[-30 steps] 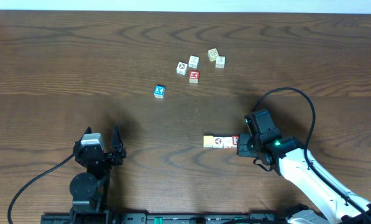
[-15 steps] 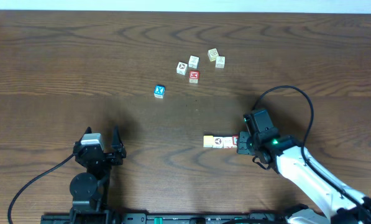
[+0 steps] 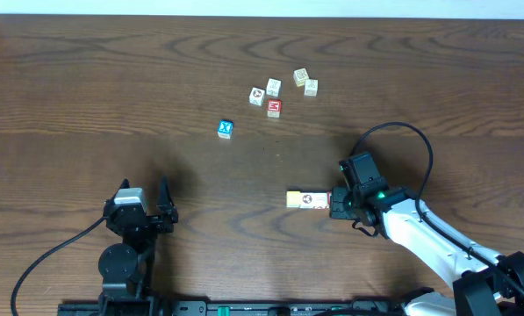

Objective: Lift 4 blocks
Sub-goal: 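Push the red 3 block leftward against the row with the closed gripper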

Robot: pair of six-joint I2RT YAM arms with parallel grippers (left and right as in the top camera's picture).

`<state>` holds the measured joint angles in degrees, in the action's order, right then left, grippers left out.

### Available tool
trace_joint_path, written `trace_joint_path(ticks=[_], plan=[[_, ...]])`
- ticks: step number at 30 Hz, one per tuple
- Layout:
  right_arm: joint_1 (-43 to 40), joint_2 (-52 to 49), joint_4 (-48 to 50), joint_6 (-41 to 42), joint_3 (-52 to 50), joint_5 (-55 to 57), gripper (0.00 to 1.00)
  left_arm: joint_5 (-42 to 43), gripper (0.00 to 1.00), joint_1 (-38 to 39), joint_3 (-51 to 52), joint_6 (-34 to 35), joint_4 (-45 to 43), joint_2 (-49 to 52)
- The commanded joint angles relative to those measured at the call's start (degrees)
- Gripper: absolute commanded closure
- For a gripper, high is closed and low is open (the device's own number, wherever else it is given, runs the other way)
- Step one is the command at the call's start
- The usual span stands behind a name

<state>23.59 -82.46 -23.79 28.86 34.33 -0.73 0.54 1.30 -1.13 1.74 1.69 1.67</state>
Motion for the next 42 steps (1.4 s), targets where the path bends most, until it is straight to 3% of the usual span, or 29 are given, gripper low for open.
trace_joint_path(ticks=[1, 9, 18, 30, 42], plan=[[0.5, -0.3, 0.2, -0.8, -0.4, -1.6, 0.99, -1.1, 0.26, 0.2, 0.9, 0.7, 2.5, 0.1], [0.5, -0.3, 0.2, -0.6, -0.4, 0.0, 0.99, -1.1, 0.26, 0.2, 0.9, 0.7, 2.5, 0.1], [0.2, -0.3, -2.0, 7.4, -0.4, 12.8, 0.99, -1.1, 0.26, 0.2, 0.9, 0.7, 2.5, 0.1], [-1.4, 0.0, 1.3, 7.7, -0.3, 12.3, 0.99, -1.1, 0.26, 0.2, 0.9, 0.7, 2.5, 0.1], [-1.4, 12.5, -3.2, 6.4, -0.3, 11.1, 0.99, -1.7, 0.26, 0.1, 0.9, 0.7, 1.8, 0.1]])
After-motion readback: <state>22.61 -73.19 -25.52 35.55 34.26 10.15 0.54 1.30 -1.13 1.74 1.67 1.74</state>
